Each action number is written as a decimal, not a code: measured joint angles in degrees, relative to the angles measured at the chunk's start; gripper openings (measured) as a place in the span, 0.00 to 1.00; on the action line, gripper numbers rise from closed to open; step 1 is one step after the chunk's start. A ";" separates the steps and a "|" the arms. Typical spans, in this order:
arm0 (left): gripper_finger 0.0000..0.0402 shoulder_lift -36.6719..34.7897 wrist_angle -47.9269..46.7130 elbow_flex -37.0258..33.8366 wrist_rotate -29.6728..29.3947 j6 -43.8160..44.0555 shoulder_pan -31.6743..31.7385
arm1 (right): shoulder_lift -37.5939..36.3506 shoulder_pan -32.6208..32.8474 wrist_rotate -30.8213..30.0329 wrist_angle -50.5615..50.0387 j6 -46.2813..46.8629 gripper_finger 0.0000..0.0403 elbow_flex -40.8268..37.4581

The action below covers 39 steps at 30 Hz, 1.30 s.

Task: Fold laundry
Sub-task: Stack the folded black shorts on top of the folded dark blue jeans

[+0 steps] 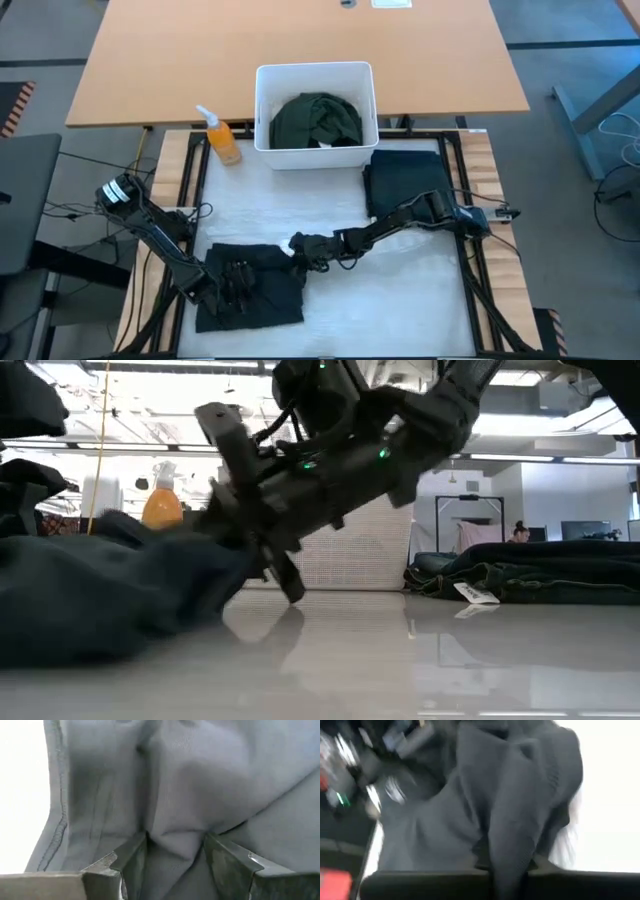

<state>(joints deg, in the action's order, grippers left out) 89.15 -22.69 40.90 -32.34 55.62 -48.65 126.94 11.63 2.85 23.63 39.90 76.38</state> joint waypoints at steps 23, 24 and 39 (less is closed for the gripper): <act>0.46 17.75 45.82 16.31 4.69 -47.74 19.73 | -26.52 13.79 -15.13 -83.85 6.54 0.08 0.05; 0.46 16.90 43.38 17.51 4.80 -48.58 19.74 | -26.83 14.09 -14.98 -84.01 6.96 0.08 0.05; 0.46 10.43 18.34 17.58 0.11 -37.80 18.09 | -27.98 11.38 -14.94 -82.76 4.62 0.08 0.09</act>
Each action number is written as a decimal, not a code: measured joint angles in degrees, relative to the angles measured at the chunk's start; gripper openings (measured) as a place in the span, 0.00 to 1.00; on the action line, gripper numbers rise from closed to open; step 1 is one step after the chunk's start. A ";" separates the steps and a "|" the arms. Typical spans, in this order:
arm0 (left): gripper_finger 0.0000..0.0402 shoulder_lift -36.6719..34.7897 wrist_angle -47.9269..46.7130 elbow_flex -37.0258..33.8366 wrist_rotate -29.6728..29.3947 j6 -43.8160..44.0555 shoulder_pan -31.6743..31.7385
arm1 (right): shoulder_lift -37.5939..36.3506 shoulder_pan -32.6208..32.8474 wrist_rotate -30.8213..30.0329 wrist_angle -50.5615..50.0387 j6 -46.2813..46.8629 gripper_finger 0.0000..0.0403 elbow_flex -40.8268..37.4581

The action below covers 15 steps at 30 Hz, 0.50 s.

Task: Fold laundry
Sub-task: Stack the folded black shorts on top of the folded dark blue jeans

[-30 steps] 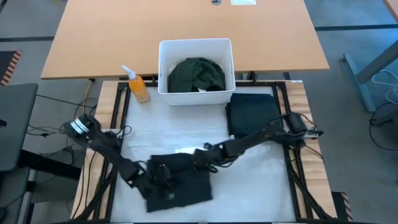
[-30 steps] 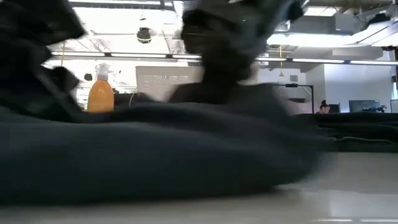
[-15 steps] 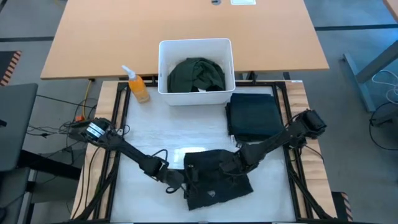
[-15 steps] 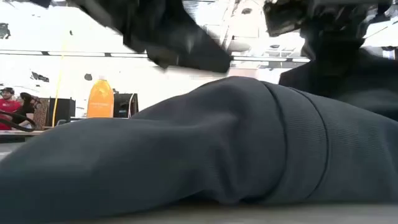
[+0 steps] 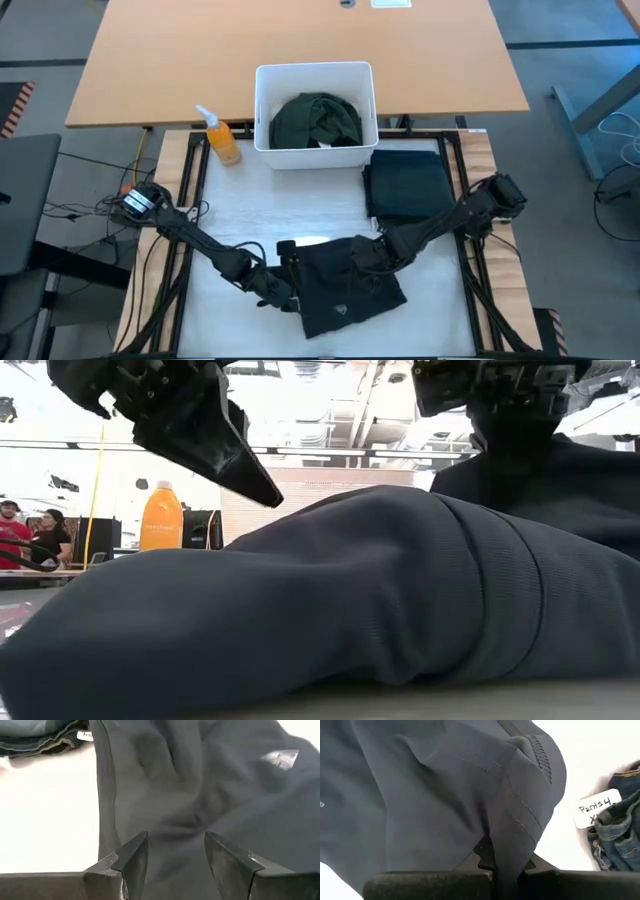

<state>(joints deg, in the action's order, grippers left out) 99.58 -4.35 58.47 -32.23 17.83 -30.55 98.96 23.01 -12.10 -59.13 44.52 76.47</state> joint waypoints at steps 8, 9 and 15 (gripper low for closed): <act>0.46 -0.10 19.63 -8.62 0.89 -0.55 -0.21 | 0.00 -3.06 0.15 -0.10 -3.66 0.08 0.02; 0.46 -0.08 19.64 -9.55 0.12 0.12 -0.19 | 0.00 -3.45 0.15 -0.23 -4.41 0.08 0.02; 0.46 -0.08 21.10 -12.25 -1.83 3.10 -0.42 | 0.00 -4.37 0.13 -0.98 -9.79 0.08 0.04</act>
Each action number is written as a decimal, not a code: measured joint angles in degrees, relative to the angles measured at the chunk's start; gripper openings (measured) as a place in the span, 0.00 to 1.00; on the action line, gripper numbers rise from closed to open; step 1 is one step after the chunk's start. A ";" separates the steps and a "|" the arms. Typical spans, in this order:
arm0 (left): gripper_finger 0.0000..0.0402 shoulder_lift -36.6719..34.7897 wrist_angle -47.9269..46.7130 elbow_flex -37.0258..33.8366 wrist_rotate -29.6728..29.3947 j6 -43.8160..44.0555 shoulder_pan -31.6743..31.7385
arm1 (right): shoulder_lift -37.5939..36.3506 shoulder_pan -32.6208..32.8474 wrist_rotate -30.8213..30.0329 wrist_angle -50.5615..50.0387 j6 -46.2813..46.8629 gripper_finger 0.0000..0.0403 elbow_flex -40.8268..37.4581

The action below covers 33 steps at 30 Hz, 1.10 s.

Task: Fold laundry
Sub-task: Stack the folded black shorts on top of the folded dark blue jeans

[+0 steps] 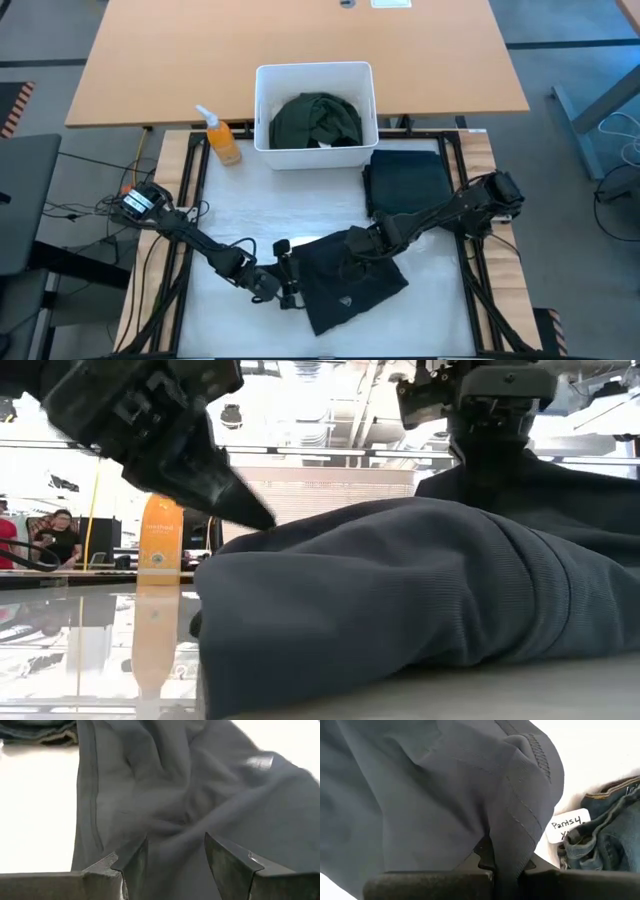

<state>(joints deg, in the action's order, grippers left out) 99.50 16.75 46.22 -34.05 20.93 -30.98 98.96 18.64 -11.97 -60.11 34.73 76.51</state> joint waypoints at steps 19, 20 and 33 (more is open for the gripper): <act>0.46 -19.51 -17.81 -0.05 -12.43 -3.88 -0.64 | -10.46 0.29 -13.23 -20.61 3.87 0.08 7.69; 0.46 -19.59 -18.87 -0.05 -12.47 -2.96 -0.64 | -11.27 0.11 -14.15 -21.74 4.21 0.08 7.69; 0.46 -19.67 -22.53 -0.05 -12.93 1.20 -0.64 | -22.33 -12.19 -20.98 -29.83 -0.48 0.08 7.69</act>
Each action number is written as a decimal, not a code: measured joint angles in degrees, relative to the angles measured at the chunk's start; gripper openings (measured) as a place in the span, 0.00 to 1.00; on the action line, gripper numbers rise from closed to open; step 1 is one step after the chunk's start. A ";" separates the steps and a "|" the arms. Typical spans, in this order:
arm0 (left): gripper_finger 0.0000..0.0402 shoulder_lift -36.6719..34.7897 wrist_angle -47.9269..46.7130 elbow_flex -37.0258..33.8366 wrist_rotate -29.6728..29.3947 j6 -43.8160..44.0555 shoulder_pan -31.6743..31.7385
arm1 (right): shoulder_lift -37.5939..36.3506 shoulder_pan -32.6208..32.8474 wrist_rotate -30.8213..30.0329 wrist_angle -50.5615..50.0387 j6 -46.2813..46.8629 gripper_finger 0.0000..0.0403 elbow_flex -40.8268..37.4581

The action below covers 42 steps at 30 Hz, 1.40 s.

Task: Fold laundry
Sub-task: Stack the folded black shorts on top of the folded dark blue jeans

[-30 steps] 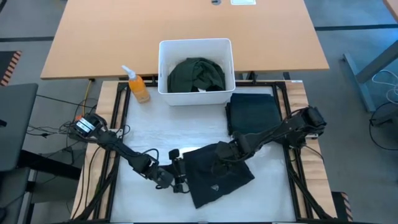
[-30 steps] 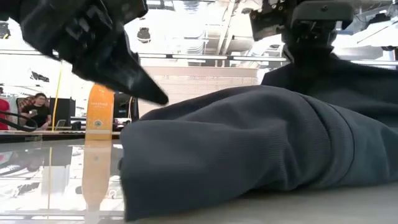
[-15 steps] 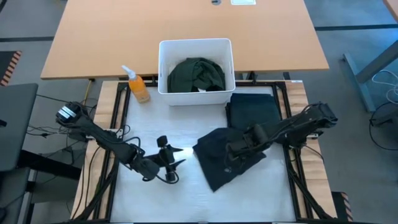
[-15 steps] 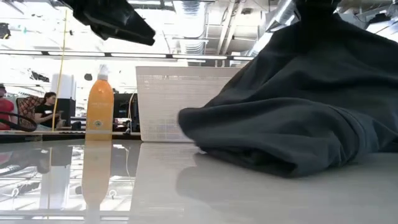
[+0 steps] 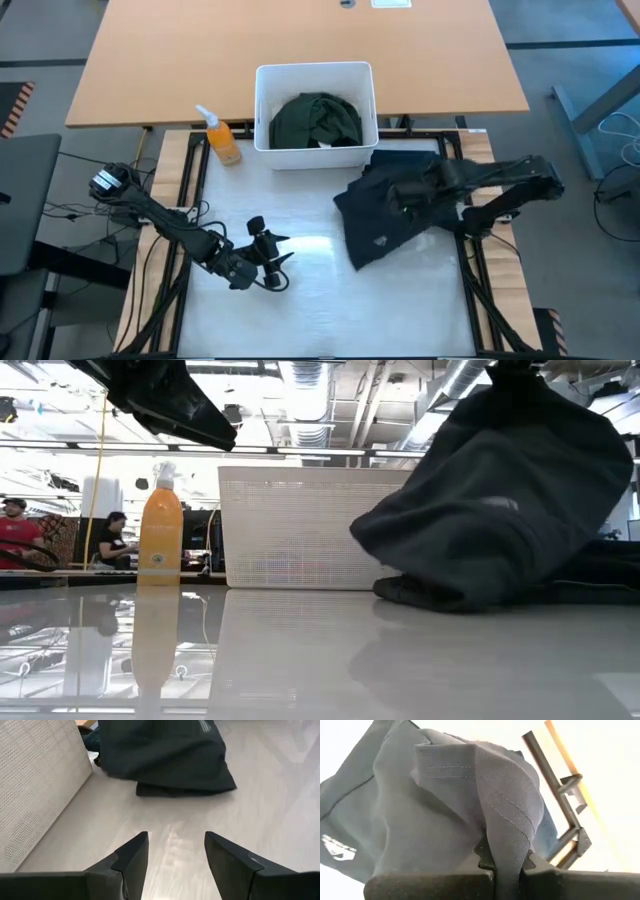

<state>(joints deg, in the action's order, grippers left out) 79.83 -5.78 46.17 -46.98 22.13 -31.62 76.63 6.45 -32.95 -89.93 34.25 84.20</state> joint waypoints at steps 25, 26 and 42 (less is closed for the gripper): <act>0.46 -0.02 -2.91 0.00 -0.37 0.85 4.91 | -4.27 -39.29 -0.30 6.17 -32.67 0.08 12.68; 0.46 -0.02 -2.90 0.00 -0.35 0.85 5.20 | -4.27 -39.94 0.84 6.17 -32.67 0.08 13.63; 0.46 -0.02 -2.13 -0.33 3.23 1.76 6.31 | -4.18 -41.54 13.11 4.86 -22.54 0.08 10.75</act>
<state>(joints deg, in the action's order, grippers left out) 79.81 -7.91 45.84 -43.75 23.89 -25.30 72.45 -35.09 -19.84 -85.07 11.71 94.96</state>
